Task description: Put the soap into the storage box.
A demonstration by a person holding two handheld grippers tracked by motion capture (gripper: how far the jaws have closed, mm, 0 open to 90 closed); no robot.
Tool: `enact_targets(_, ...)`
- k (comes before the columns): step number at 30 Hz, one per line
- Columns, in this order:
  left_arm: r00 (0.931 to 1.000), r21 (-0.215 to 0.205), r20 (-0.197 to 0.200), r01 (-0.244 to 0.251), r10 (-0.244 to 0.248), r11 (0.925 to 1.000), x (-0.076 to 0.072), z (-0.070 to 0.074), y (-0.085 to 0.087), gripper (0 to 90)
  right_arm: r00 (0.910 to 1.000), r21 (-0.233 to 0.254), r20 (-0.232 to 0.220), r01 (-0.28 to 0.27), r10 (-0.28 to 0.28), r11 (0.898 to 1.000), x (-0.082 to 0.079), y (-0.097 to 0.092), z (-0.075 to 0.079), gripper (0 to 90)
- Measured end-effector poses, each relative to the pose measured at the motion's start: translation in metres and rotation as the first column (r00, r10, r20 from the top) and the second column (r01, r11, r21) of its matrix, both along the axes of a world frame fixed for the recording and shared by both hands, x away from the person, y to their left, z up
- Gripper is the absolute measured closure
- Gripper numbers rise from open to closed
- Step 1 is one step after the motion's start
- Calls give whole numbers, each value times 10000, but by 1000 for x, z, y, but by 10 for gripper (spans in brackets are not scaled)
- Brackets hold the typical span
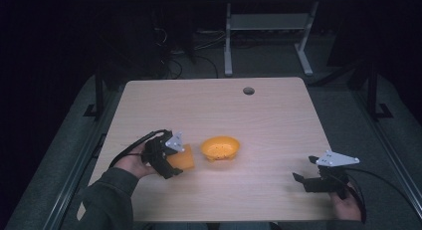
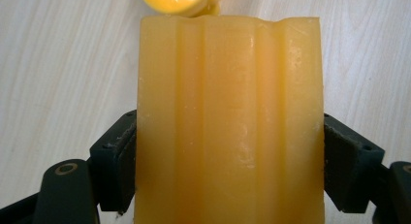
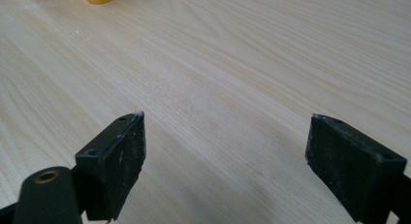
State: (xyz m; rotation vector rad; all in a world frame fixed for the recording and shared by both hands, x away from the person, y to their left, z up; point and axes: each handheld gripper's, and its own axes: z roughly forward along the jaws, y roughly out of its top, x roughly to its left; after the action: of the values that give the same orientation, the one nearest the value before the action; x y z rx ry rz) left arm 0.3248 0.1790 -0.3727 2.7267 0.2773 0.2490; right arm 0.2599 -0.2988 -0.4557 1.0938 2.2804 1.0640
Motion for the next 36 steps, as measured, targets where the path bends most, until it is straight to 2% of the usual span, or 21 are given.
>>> enact_targets(5, 10000, 36, 29, 40, -40, 10000, 3, 5, -5, 209, 10000, 34, 23, 23, -23, 10000, 0, -1, 0, 139)
enact_targets(7, 9999, -17, 36, 106, -106, 9999, 6, 8, -8, 209, 10000, 47, 15, 22, -22, 10000, 0, -1, 0, 139)
enact_targets(14, 9989, 197, 99, 457, -460, 9988, 9, 14, -19, 209, 10000, 76, 26, -22, 22, 10000, 0, -2, -1, 139)
enact_targets(23, 9977, 134, 171, 652, -655, 9978, 15, 22, -32, 209, 9999, 187, 77, -82, 81, 9998, 0, -2, 0, 139)
enact_targets(27, 9964, 264, 284, 795, -803, 9965, 17, 25, -37, 209, 10000, 243, 32, -11, 10, 9997, 0, -2, 0, 140)
enact_targets(32, 9965, 113, 268, 790, -792, 9968, 21, 28, -42, 209, 10000, 276, 72, -25, 23, 9996, 0, -3, 0, 139)
enact_targets(36, 9953, 174, 345, 897, -903, 9958, 23, 31, -47, 209, 10000, 283, 80, -4, 2, 9996, 0, -3, -1, 139)
